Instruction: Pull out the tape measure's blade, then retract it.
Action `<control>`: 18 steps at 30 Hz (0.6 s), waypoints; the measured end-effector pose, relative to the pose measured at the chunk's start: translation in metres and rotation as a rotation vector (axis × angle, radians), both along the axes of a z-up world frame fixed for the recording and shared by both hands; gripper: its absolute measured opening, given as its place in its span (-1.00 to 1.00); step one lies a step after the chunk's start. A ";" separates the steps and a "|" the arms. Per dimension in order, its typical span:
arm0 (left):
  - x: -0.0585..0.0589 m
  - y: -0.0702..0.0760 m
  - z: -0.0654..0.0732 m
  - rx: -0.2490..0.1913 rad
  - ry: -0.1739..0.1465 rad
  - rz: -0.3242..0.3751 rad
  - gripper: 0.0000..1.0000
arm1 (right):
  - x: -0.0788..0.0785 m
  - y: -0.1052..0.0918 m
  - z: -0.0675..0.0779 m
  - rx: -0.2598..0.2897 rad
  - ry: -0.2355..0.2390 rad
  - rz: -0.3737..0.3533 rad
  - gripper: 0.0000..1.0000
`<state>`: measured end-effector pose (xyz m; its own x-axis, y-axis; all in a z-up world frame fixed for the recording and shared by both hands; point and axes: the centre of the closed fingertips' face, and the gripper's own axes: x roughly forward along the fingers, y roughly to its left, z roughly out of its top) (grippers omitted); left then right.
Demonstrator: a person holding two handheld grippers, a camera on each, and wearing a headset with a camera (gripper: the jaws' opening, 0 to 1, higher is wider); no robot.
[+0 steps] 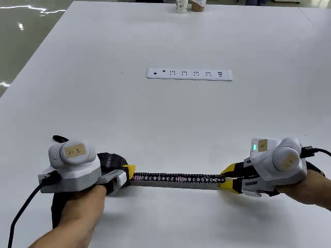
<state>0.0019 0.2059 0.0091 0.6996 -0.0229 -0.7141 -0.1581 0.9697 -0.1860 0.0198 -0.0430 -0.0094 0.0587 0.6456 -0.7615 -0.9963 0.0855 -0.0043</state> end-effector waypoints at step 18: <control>-0.001 0.000 0.000 -0.005 0.006 0.000 0.16 | -0.002 0.014 -0.002 0.011 0.011 0.004 -0.82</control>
